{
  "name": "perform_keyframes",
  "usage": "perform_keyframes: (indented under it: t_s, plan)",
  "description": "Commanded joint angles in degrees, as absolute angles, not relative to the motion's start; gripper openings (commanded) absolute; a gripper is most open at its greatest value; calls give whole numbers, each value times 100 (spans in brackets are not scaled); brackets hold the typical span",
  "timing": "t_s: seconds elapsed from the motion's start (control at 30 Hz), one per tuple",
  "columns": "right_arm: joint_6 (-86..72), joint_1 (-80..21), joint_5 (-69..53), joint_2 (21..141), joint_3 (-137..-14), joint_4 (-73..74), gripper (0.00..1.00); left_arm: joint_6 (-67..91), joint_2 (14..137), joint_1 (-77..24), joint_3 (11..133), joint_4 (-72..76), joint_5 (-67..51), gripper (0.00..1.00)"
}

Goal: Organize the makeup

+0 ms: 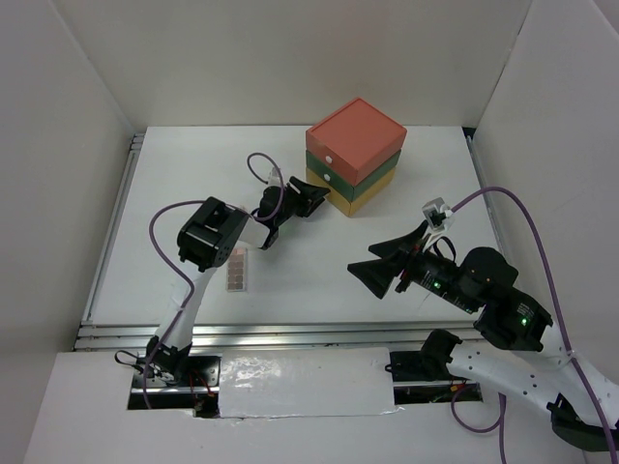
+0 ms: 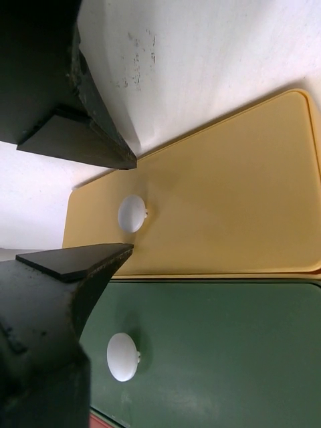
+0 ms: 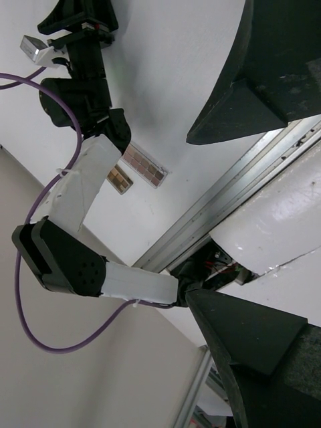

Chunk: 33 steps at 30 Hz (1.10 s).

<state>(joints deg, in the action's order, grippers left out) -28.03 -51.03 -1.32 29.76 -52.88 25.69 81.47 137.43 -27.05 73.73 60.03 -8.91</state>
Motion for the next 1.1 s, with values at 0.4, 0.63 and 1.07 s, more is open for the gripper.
perform_keyframes:
  t_s: [0.4,0.63,1.07]
  plan:
    - [-2733,-5142,-149,2927,-5177,2268,95,8130,14045,-2707,7462,6179,-879,51]
    - [-2725,-5150,-141,2909,-5168,2276,95,8077,13949,-2707,7471,6196,-870,38]
    - [-2698,-5142,-88,2839,-5221,2417,95,7919,13404,-2611,6716,6494,-782,26]
